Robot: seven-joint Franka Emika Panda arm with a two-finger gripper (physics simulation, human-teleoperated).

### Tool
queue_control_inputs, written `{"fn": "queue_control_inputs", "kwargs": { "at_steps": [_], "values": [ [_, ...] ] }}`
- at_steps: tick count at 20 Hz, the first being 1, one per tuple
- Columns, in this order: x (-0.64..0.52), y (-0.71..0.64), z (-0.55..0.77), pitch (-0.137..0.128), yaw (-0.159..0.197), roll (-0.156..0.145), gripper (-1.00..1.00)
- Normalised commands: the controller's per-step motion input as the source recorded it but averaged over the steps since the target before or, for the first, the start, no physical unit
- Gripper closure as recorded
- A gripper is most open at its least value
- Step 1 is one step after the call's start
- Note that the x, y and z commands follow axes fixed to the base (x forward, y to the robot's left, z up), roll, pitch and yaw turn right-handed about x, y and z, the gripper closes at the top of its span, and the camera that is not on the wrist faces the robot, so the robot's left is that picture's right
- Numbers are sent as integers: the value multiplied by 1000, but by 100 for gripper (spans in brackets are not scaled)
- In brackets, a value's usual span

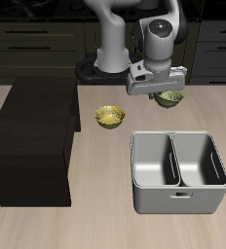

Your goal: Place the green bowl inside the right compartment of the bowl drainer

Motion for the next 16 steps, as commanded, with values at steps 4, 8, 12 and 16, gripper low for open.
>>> {"fn": "queue_control_inputs", "kwargs": {
  "at_steps": [4, 8, 12, 16],
  "values": [
    [6, -19, 367, -50, -11, 5, 100],
    [-6, -26, 459, -66, -9, 3, 100],
    [-3, -39, 401, -54, -12, 5, 100],
    [6, -68, 317, -35, -23, -1, 100]
  ]
}}
